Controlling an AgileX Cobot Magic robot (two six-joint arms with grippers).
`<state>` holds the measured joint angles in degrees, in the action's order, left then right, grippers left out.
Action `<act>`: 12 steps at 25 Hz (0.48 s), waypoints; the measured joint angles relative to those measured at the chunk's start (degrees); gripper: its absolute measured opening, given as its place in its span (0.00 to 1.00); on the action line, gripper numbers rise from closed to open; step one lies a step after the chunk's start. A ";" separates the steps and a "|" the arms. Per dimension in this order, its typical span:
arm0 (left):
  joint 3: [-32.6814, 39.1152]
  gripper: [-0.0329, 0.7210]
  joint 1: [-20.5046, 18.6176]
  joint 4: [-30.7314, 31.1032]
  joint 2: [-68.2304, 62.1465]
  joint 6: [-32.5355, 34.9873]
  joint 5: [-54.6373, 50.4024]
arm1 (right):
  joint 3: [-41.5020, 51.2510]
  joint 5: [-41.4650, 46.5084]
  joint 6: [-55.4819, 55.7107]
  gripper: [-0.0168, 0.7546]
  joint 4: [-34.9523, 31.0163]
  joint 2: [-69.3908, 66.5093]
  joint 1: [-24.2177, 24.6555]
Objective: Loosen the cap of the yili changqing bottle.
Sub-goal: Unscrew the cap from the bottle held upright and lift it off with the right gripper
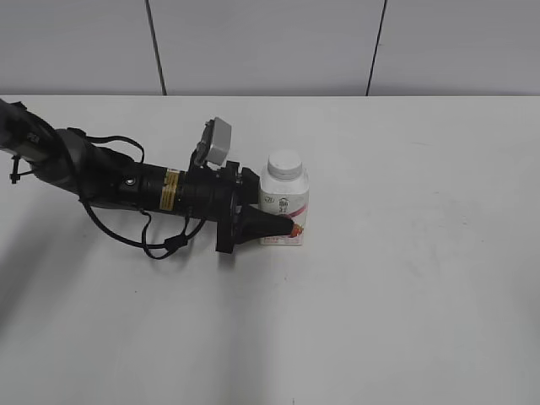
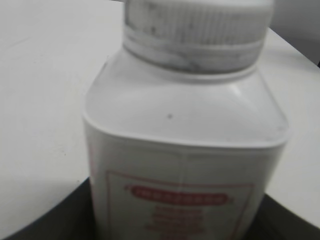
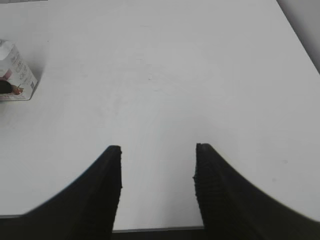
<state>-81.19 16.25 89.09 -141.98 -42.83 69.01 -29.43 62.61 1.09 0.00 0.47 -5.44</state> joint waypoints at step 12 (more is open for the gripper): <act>0.00 0.59 0.00 -1.09 0.00 0.00 -0.55 | -5.12 -0.37 1.57 0.52 -3.61 -12.65 0.00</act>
<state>-81.19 16.25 87.99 -141.98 -42.83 68.46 -34.55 62.24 2.67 -3.61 -12.17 -5.44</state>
